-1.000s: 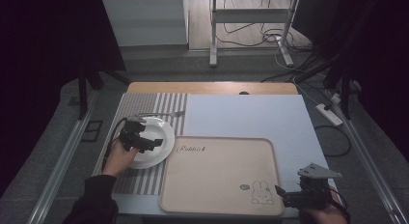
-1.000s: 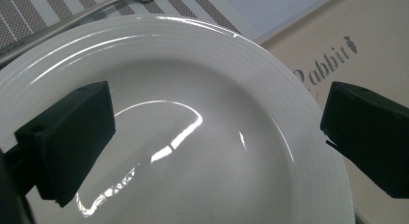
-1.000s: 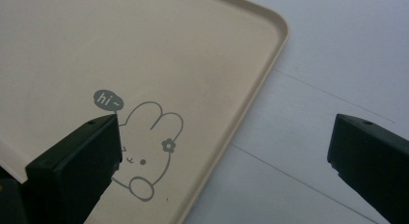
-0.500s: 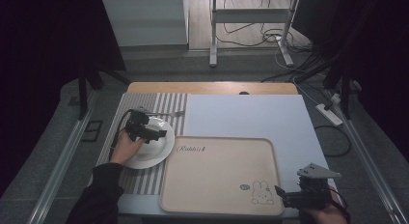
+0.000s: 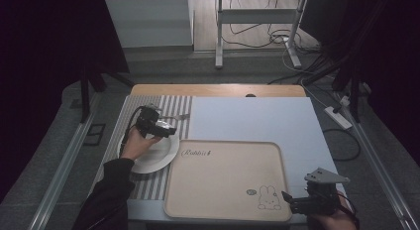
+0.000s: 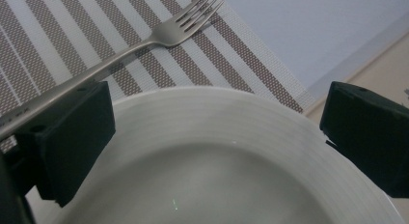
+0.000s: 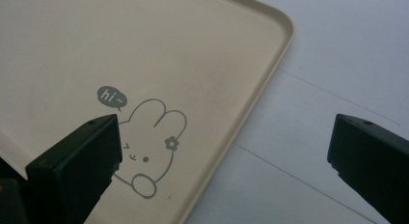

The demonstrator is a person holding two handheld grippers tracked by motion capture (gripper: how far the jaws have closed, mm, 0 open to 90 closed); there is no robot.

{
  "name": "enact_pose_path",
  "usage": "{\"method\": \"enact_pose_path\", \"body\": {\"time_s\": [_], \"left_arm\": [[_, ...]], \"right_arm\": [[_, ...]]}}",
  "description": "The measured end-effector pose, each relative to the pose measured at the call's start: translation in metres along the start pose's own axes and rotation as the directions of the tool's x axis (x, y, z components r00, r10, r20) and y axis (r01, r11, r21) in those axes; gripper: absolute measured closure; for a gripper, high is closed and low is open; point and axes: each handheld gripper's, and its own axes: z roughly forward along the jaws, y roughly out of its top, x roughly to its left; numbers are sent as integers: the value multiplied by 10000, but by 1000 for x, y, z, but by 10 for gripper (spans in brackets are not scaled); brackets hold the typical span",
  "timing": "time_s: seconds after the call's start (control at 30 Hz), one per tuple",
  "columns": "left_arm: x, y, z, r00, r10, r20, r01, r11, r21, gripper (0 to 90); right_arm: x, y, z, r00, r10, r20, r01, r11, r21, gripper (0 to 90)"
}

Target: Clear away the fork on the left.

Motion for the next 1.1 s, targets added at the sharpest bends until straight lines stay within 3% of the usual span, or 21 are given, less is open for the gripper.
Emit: {"method": "enact_pose_path", "body": {"time_s": [0.33,0.53,0.6,0.63,0.73,0.93,0.97,1.03,1.1], "left_arm": [[5,16,24,10000,37,9,-37,9997,261,1],[8,22,29,9996,59,-285,-49,9994,348,58],[11,23,28,9993,-47,-365,58,9995,301,166],[13,23,27,9977,-236,-638,249,9995,194,228],[16,22,27,9957,-182,-913,207,9995,259,386],[28,23,25,9969,-273,-744,306,9986,430,771],[31,24,25,9968,-308,-741,343,9983,465,771],[37,25,25,9964,-403,-747,444,9976,540,883],[46,27,26,9955,-461,-832,522,9960,726,887]], "right_arm": [[0,0,0,10000,3,-59,-3,10000,-24,0],[0,0,0,10000,0,-82,0,10000,-37,0],[0,0,0,10000,-14,-93,14,10000,-33,0],[0,0,0,10000,-20,-97,20,10000,-33,0],[0,0,0,9999,-36,-117,36,10000,-29,0],[0,0,0,9999,-41,-135,41,10000,-34,0],[0,0,0,9999,-41,-138,41,10000,-34,0],[0,0,0,9999,-36,-144,36,10000,-38,0],[-1,0,0,9999,-12,-158,11,10000,-32,0]]}}
